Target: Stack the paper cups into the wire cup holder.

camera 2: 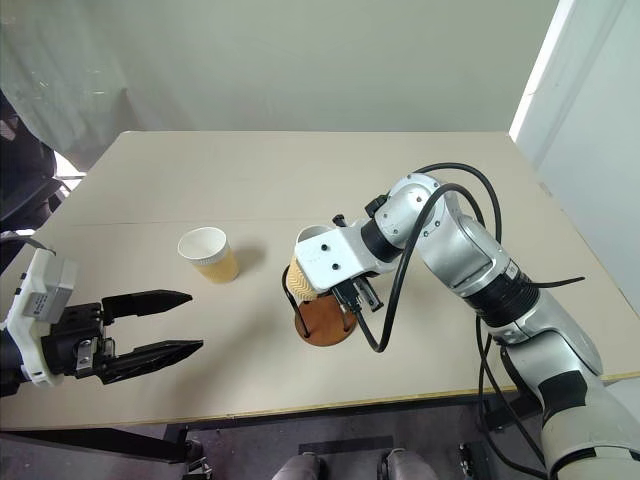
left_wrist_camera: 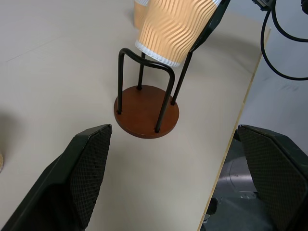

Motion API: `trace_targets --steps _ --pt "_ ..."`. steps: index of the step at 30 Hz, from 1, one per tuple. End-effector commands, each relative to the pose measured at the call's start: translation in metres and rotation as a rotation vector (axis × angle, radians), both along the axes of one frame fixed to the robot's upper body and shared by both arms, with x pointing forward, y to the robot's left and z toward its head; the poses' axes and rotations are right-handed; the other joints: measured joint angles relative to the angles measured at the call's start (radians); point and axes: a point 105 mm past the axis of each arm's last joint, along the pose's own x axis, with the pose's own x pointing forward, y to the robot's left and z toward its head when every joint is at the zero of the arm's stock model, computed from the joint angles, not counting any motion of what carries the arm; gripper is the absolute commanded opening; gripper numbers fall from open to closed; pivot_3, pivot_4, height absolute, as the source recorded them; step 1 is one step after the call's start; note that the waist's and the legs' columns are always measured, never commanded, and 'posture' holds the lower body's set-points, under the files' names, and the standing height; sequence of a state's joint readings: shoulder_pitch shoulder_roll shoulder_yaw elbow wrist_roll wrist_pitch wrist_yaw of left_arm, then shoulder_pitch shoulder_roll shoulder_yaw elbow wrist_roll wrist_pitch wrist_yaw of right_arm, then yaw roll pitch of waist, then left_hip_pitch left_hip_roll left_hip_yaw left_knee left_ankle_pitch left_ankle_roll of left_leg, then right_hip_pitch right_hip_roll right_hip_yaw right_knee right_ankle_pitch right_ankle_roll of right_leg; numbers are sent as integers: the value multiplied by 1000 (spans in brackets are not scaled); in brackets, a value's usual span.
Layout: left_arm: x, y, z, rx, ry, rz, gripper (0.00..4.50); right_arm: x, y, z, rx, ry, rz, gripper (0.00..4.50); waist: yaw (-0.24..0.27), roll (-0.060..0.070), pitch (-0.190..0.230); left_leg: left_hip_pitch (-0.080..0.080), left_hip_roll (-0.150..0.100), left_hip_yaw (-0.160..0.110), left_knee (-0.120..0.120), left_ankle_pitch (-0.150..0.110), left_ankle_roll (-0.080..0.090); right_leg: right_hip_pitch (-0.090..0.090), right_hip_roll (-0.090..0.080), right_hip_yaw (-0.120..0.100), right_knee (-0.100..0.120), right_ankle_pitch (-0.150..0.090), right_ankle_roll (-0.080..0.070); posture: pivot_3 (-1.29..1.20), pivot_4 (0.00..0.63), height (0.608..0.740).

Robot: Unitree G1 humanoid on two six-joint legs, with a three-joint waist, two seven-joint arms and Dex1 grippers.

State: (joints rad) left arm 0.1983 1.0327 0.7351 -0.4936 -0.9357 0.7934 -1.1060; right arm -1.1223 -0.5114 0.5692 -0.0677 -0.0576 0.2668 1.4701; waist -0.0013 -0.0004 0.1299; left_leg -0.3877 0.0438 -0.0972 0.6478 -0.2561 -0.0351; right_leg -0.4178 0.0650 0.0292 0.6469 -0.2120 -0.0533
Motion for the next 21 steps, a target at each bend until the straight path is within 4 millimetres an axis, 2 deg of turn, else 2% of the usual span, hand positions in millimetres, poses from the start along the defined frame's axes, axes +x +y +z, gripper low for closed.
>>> trace_targets --steps 1,3,9,12,15,18,21 --pt "-2 0 10 17 -52 2 4500 -5 4 5 11 -36 30 570 0 0 0 0 0 0 0 0 0 0 0 0 0 0 0 0 150 740" --pt "-2 0 10 16 -52 2 4500 -4 5 6 14 -38 29 1149 0 0 0 0 0 0 0 0 0 0 0 0 0 0 0 0 150 740" --pt "-2 1 10 16 -53 3 4500 -3 7 10 21 -43 28 3282 0 0 0 0 0 0 0 0 0 0 0 0 0 0 0 0 150 740" --pt "-2 1 11 16 -54 3 4500 -1 4 24 46 -54 25 4403 0 0 0 0 0 0 0 0 0 0 0 0 0 0 0 0 150 740" --pt "-2 2 13 18 -58 4 4500 5 -5 49 105 -53 -4 4472 -1 0 0 0 0 0 0 0 0 0 0 0 0 0 -1 0 150 740" --pt "-3 4 14 20 -60 6 4500 29 -31 81 190 -45 -113 4472 3 0 0 -1 0 0 0 0 0 -1 0 0 0 -2 -3 0 150 740" --pt "-3 4 15 21 -61 5 4500 78 -73 88 168 -138 -348 4472 6 0 0 -1 0 0 0 0 0 0 0 0 -1 -4 -8 0 150 740"
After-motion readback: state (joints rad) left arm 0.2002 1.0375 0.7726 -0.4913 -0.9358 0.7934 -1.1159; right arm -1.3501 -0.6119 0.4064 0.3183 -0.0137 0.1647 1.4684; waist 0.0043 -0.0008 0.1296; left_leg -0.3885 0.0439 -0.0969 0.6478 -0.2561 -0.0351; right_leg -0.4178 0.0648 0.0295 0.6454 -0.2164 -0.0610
